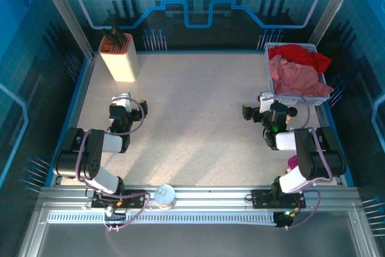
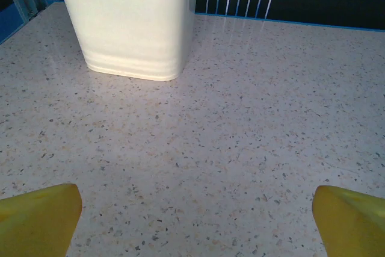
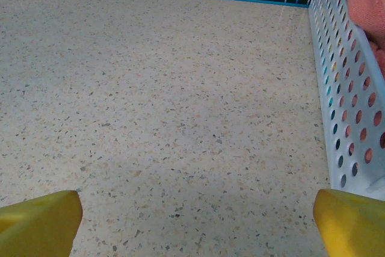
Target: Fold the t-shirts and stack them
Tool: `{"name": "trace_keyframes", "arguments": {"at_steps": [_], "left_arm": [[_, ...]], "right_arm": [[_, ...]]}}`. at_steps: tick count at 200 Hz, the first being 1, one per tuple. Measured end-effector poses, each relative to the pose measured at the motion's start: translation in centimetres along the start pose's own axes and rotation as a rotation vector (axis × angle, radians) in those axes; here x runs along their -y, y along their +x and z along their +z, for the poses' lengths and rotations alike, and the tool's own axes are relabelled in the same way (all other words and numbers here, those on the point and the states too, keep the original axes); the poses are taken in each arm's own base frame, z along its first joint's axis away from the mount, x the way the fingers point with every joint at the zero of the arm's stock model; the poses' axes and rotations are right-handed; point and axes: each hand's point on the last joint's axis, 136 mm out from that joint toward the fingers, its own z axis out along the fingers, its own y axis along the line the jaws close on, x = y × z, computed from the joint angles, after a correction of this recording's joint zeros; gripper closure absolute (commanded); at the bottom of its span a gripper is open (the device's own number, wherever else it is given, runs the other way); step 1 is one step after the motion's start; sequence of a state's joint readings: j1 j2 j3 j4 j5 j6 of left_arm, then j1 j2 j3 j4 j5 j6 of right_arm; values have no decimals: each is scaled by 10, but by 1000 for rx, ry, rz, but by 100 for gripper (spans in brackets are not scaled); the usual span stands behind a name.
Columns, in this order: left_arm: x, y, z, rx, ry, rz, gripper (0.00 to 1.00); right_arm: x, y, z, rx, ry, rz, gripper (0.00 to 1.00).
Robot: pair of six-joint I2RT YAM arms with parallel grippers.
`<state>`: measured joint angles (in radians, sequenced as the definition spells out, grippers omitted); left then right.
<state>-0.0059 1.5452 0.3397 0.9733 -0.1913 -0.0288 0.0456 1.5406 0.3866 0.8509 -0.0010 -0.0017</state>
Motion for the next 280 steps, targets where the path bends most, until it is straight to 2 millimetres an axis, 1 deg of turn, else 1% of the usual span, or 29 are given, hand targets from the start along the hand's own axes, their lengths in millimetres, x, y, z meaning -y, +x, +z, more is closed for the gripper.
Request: {"name": "trace_keyframes", "arguments": {"at_steps": [95,136,200,241,267,280], "left_arm": [[2,1,1,-12,1,5,1],[2,1,2,-14,1,6,1],[2,1,2,-14,1,6,1],[2,1,2,-14,1,6,1],[2,1,2,-15,1,6,1],[1,2,2,-22,-5,6,1]], "right_arm": [[-1,0,0,1,8,-10,0],[9,-4,0,15,65,5,0],[15,-5,-1,19,100,7,0],[15,-5,-1,17,108,2,0],[10,-3,-2,-12,105,-13,0],[11,-11,-3,-31,121,-17,0]]}}
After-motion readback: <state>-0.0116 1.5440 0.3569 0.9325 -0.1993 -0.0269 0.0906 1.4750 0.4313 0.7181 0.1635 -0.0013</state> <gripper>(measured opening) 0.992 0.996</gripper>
